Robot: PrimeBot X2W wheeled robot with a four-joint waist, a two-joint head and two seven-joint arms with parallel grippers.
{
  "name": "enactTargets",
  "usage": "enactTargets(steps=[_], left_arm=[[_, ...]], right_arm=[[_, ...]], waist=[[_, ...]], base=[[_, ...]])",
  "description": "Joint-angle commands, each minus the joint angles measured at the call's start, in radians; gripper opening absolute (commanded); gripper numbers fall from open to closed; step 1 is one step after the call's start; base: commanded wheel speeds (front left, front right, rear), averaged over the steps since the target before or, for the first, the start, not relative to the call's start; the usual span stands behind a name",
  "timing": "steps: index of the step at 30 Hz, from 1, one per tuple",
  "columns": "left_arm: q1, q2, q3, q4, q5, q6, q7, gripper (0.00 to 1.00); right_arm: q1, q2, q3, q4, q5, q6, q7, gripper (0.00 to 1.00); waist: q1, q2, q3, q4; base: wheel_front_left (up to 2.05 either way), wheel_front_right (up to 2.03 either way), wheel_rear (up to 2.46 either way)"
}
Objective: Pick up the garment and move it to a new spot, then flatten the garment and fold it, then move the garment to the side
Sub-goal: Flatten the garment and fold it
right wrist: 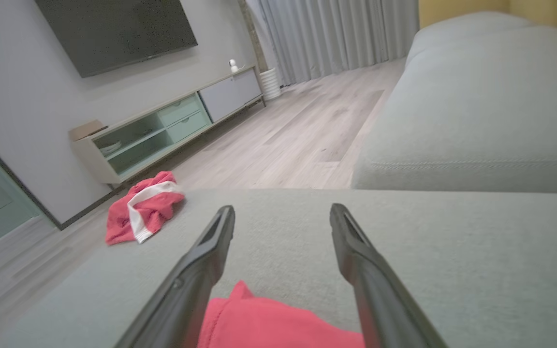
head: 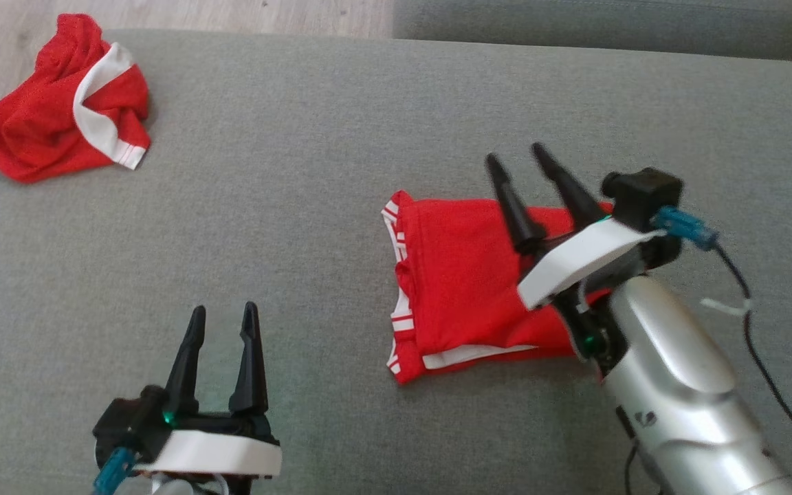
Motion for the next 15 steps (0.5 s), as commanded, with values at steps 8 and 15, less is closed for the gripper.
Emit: enactTargets(steps=[8, 15], left_arm=[[-0.053, 0.001, 0.016, -0.022, 0.020, 0.006, -0.009, 1.00], [-0.062, -0.003, 0.015, 0.001, 0.020, 0.021, -0.004, 1.00]], right_arm=[[0.060, 0.014, -0.162, -0.123, -0.147, 0.007, -0.035, 1.00], [0.216, 0.014, -0.279, -0.237, -0.237, 0.007, -0.031, 1.00]], waist=[[0.0000, 0.0000, -0.020, -0.028], [0.0000, 0.0000, -0.056, -0.054]], base=[[0.00, 0.00, 0.00], [0.00, 0.00, 0.00]])
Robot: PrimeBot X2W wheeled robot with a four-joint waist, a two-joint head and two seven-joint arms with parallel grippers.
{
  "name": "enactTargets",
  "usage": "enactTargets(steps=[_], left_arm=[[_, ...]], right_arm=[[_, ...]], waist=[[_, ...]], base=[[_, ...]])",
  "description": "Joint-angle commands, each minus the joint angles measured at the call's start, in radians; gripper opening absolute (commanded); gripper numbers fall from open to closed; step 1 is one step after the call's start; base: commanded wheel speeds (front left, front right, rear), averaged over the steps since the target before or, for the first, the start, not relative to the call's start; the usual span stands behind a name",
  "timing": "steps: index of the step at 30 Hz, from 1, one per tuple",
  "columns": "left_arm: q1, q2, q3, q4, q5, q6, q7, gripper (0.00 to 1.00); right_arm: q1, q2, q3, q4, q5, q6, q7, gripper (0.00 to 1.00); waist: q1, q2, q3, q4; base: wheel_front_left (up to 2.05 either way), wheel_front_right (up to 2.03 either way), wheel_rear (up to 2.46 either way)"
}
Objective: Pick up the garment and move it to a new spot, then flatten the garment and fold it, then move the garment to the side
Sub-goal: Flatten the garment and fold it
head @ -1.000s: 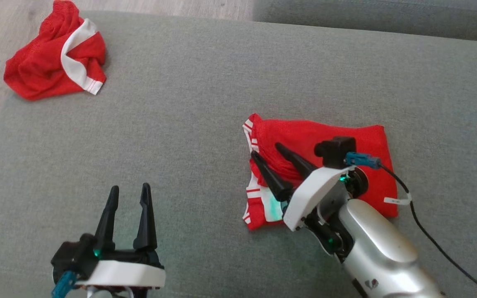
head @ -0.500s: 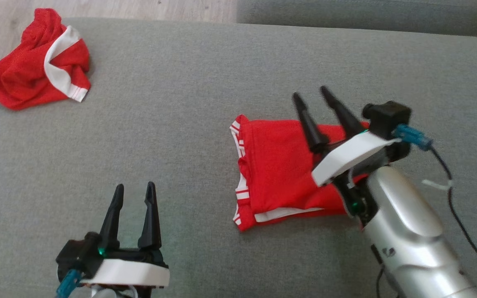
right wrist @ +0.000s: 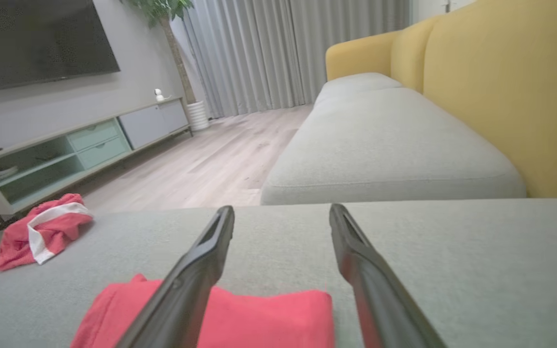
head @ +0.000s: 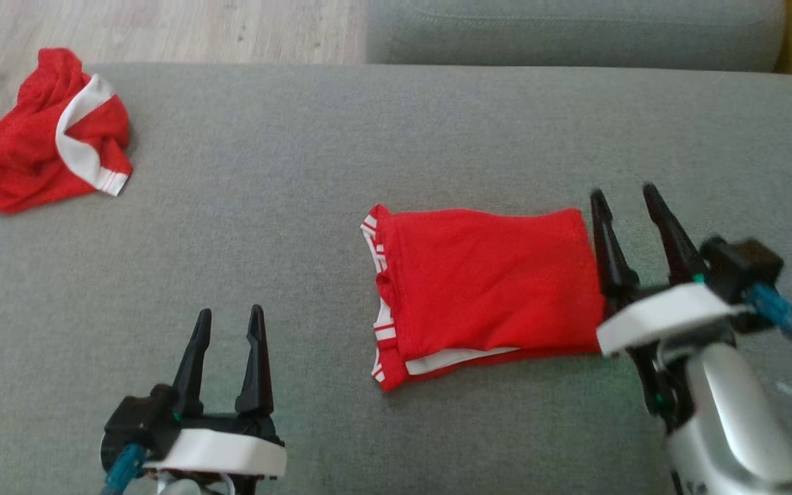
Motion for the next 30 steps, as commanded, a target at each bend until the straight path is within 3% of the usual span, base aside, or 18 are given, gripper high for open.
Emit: enactTargets(steps=[1, 13, 30], left_arm=[[-0.045, -0.002, 0.034, -0.017, 0.005, 0.006, -0.006, 1.00], [0.008, -0.007, 0.055, 0.059, -0.012, 0.007, -0.017, 1.00], [0.023, -0.006, 0.066, 0.073, -0.007, 0.001, -0.021, 1.00]], right_arm=[[0.020, 0.012, 0.000, -0.060, -0.020, 0.007, -0.002, 1.00], [0.228, 0.012, -0.071, -0.153, -0.048, 0.007, -0.007, 1.00], [0.265, 0.012, -0.069, -0.173, -0.067, 0.007, 0.006, 1.00]], waist=[[0.0000, 0.0000, -0.016, -0.012], [0.0000, 0.0000, -0.071, -0.026], [0.0000, 0.0000, -0.065, -0.021]], base=[[0.00, 0.00, 0.00], [0.00, 0.00, 0.00], [0.00, 0.00, 0.00]])
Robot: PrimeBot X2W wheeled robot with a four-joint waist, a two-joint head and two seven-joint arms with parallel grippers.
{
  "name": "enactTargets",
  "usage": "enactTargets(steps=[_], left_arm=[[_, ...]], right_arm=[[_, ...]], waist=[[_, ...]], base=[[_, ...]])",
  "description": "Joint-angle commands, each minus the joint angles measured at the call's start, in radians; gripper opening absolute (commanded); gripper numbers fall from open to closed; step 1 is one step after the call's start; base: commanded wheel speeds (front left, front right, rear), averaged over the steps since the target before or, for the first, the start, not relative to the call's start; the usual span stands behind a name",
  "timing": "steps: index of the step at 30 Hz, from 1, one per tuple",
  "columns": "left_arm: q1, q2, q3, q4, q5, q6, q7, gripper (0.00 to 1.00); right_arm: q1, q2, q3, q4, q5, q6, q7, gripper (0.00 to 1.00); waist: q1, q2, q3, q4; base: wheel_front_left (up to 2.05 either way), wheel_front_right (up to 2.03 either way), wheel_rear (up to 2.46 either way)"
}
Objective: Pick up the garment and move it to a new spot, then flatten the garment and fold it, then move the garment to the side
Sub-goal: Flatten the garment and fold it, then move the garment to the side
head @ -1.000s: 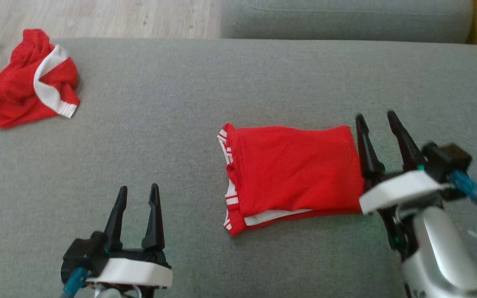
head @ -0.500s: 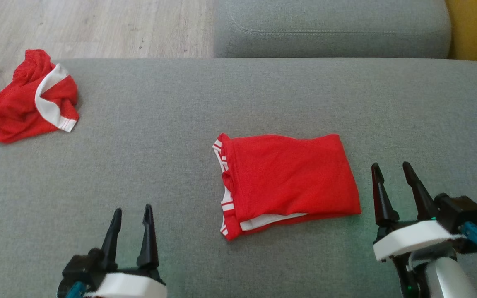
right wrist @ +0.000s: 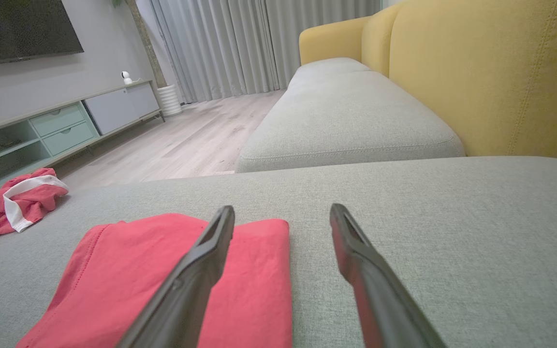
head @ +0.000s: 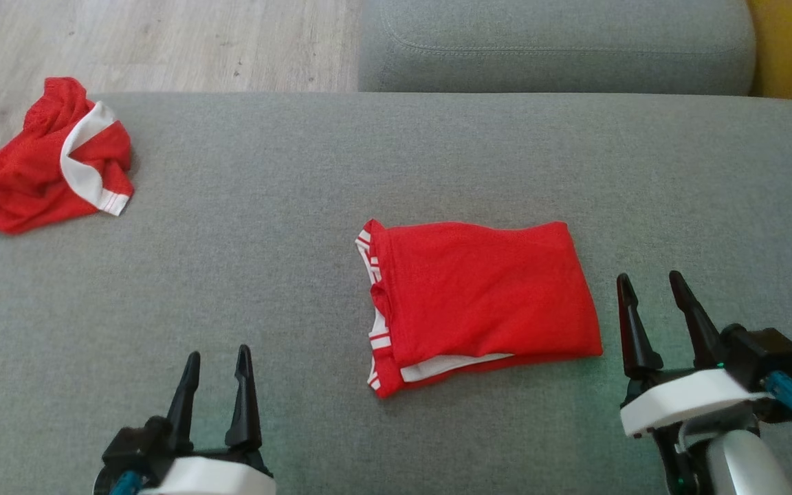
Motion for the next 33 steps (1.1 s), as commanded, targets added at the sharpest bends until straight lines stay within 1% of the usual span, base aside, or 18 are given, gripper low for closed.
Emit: enactTargets(steps=[1, 4, 6, 13, 17, 19, 21, 28, 33], left_arm=[[-0.027, 0.001, 0.037, -0.029, 0.002, 0.001, -0.012, 1.00], [-0.027, 0.000, 0.036, -0.031, 0.003, 0.001, -0.012, 1.00], [-0.029, 0.000, 0.036, -0.033, 0.004, 0.001, -0.012, 1.00], [-0.049, -0.004, 0.030, -0.033, 0.006, -0.003, -0.013, 1.00], [-0.061, -0.009, 0.029, -0.031, 0.007, -0.005, -0.013, 1.00], [-0.067, -0.014, 0.028, -0.031, 0.008, -0.006, -0.013, 1.00], [-0.072, -0.018, 0.028, -0.029, 0.008, -0.007, -0.013, 1.00], [-0.079, -0.031, 0.037, -0.025, 0.016, -0.015, -0.013, 1.00], [-0.077, -0.040, 0.046, -0.022, 0.024, -0.025, -0.013, 1.00]], right_arm=[[-0.011, -0.002, 0.026, -0.039, -0.006, 0.007, 0.004, 1.00], [-0.012, -0.002, 0.023, -0.035, -0.010, 0.007, 0.009, 1.00], [-0.017, -0.002, 0.012, -0.023, -0.019, 0.007, 0.032, 1.00], [-0.116, -0.002, -0.023, 0.017, -0.070, 0.007, 0.224, 1.00], [-0.197, -0.002, -0.026, 0.053, -0.081, 0.007, 0.343, 1.00], [-0.229, -0.002, -0.034, 0.080, -0.065, 0.007, 0.391, 1.00], [-0.253, -0.002, -0.039, 0.108, -0.092, 0.007, 0.433, 1.00], [-0.298, -0.004, -0.062, 0.195, -0.090, 0.007, 0.520, 1.00], [-0.317, -0.004, -0.069, 0.252, -0.064, 0.007, 0.558, 1.00]], waist=[[0.0000, 0.0000, 0.000, -0.001], [0.0000, 0.0000, 0.003, -0.002], [0.0000, 0.0000, 0.007, -0.002], [0.0000, 0.0000, 0.030, 0.017], [0.0000, 0.0000, 0.052, 0.043], [0.0000, 0.0000, 0.065, 0.059], [0.0000, 0.0000, 0.077, 0.076], [0.0000, 0.0000, 0.106, 0.131], [0.0000, 0.0000, 0.114, 0.145]], base=[[0.00, 0.00, 0.00], [0.00, 0.00, 0.00], [0.00, 0.00, 0.00], [0.00, 0.00, 0.00], [0.00, 0.00, 0.00], [0.00, 0.00, 0.00], [0.00, 0.00, 0.00], [0.00, 0.00, 0.00], [0.00, 0.00, 0.00]])
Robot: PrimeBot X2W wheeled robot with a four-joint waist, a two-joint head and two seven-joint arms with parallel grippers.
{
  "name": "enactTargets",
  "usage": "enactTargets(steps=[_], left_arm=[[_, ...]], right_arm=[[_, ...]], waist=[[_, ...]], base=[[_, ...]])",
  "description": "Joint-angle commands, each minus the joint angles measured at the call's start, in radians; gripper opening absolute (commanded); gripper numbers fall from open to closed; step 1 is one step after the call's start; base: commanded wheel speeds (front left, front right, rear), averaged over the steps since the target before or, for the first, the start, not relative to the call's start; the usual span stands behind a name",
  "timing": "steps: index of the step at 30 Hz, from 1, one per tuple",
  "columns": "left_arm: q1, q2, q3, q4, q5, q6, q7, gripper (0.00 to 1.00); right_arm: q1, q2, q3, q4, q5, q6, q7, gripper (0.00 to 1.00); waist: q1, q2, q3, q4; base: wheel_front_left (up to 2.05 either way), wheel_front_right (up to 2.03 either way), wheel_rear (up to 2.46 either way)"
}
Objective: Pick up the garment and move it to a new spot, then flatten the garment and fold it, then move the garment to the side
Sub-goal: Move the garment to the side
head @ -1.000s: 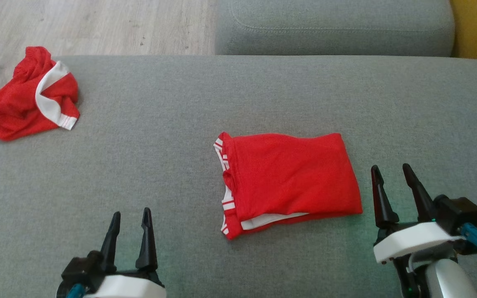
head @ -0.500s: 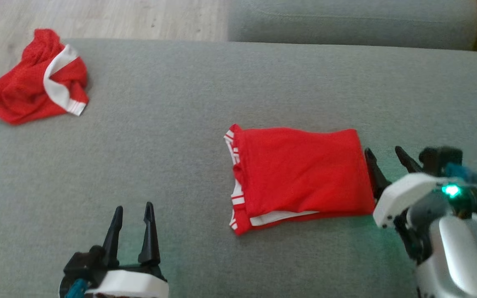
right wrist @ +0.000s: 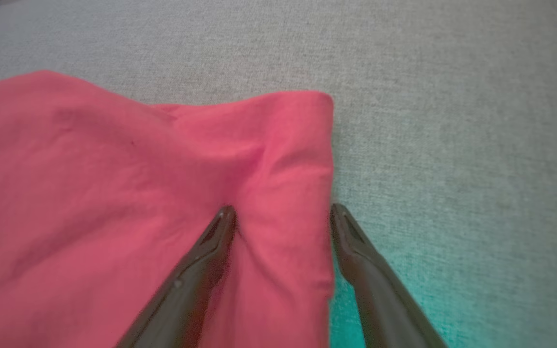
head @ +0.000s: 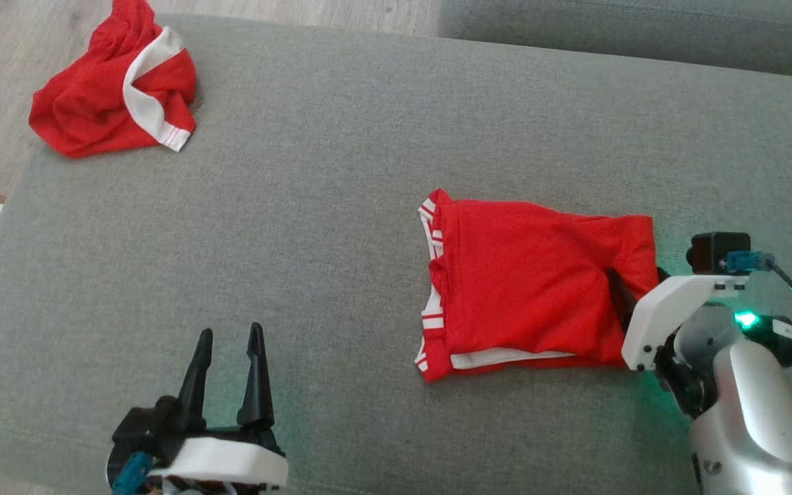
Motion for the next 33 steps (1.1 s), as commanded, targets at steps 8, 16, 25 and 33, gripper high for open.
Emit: enactTargets(steps=[8, 16, 25, 33], left_arm=[[-0.028, -0.010, 0.043, -0.030, 0.024, -0.014, -0.012, 1.00], [-0.045, -0.009, 0.038, -0.064, 0.046, -0.025, -0.012, 1.00], [-0.095, 0.024, 0.036, -0.129, 0.074, -0.019, 0.007, 1.00], [-0.148, 0.057, 0.020, -0.175, 0.097, -0.018, 0.061, 1.00]], right_arm=[[-0.061, -0.012, 0.036, -0.003, 0.017, 0.007, -0.029, 0.00], [-0.143, -0.064, 0.006, -0.059, 0.001, 0.007, -0.085, 0.00], [-0.210, -0.109, -0.029, -0.136, 0.019, 0.007, -0.082, 0.00], [-0.293, -0.084, 0.014, -0.123, 0.046, 0.007, -0.123, 0.00]], waist=[[-0.0001, 0.0000, 0.018, -0.024], [-0.0001, 0.0000, 0.063, -0.174], [-0.0001, 0.0000, 0.154, -0.427], [-0.0001, 0.0000, 0.223, -0.539]], base=[[0.00, 0.00, 0.00], [0.00, 0.00, 0.00], [0.00, 0.00, 0.00], [0.00, 0.00, 0.00]])
